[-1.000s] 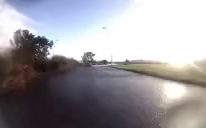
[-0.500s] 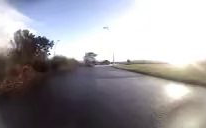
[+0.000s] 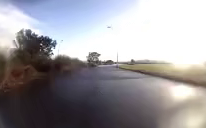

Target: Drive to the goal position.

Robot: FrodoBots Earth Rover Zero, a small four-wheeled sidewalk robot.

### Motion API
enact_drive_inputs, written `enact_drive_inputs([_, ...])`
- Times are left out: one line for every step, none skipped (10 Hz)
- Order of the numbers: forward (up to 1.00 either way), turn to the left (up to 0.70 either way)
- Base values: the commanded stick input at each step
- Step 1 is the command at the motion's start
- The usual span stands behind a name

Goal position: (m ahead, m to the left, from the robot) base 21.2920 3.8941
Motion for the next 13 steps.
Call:
enact_drive_inputs([0.45,0.0])
enact_drive_inputs([0.45,0.0])
enact_drive_inputs([0.45,0.0])
enact_drive_inputs([0.45,0.0])
enact_drive_inputs([0.45,0.0])
enact_drive_inputs([0.45,0.0])
enact_drive_inputs([0.45,0.0])
enact_drive_inputs([0.45,0.0])
enact_drive_inputs([0.45,0.0])
enact_drive_inputs([0.45,0.0])
enact_drive_inputs([0.45,0.0])
enact_drive_inputs([0.45,0.0])
enact_drive_inputs([0.45,0.0])
